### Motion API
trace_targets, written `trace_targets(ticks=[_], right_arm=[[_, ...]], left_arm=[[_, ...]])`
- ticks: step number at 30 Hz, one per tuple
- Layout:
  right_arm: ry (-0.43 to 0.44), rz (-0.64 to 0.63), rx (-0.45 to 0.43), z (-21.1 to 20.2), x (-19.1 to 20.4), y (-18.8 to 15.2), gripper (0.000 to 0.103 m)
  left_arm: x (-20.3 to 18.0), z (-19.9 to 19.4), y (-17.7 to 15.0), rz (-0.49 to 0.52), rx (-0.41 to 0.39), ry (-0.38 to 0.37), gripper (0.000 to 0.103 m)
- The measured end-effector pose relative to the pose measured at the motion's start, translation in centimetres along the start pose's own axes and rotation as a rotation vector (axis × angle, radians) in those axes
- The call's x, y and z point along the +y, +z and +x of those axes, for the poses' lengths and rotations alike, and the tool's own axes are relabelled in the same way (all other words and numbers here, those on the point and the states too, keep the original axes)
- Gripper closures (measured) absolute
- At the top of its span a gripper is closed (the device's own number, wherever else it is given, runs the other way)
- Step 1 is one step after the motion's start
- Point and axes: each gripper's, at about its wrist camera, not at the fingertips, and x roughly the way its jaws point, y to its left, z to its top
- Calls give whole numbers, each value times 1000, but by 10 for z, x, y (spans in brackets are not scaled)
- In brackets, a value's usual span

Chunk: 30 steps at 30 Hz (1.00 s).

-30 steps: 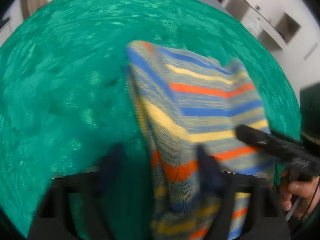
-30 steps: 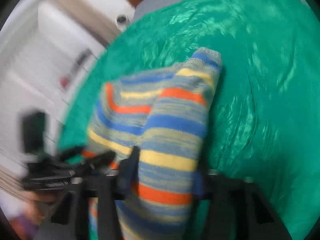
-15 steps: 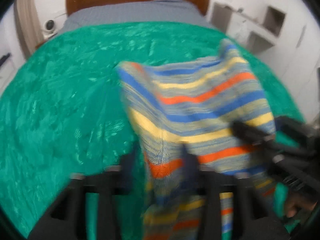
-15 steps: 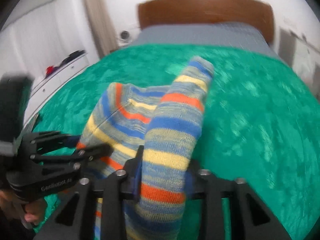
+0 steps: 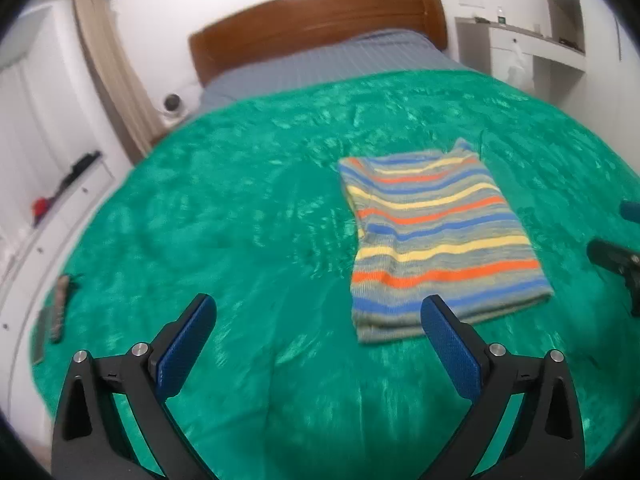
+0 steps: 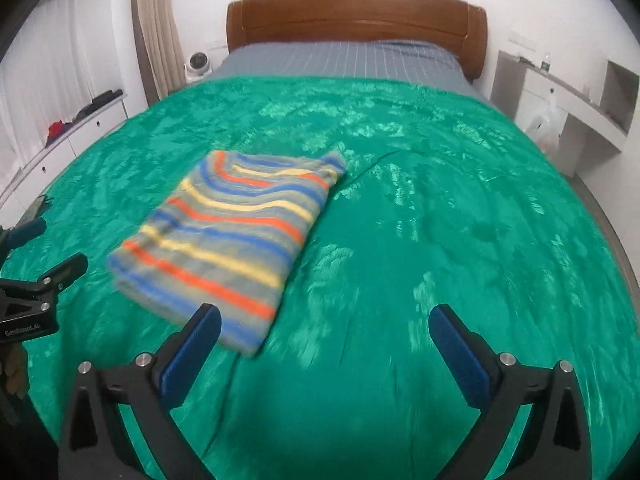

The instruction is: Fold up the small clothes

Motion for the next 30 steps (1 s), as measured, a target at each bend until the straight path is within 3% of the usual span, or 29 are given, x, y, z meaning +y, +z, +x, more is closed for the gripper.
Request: trace_targets(ticks=[10,24,30], right_arm=[[-11,-33,-9,-67,29,-33,1],[14,4,-39,-138,29,-53,1],[18,22,-128,-174,27,-58,1]], left_arm=[[-13,-67,-18,-27,4,-44,0],[-7,-123,-37,-110,-41,-81,0],[8,-157,-38,-145,-118,-20,0]])
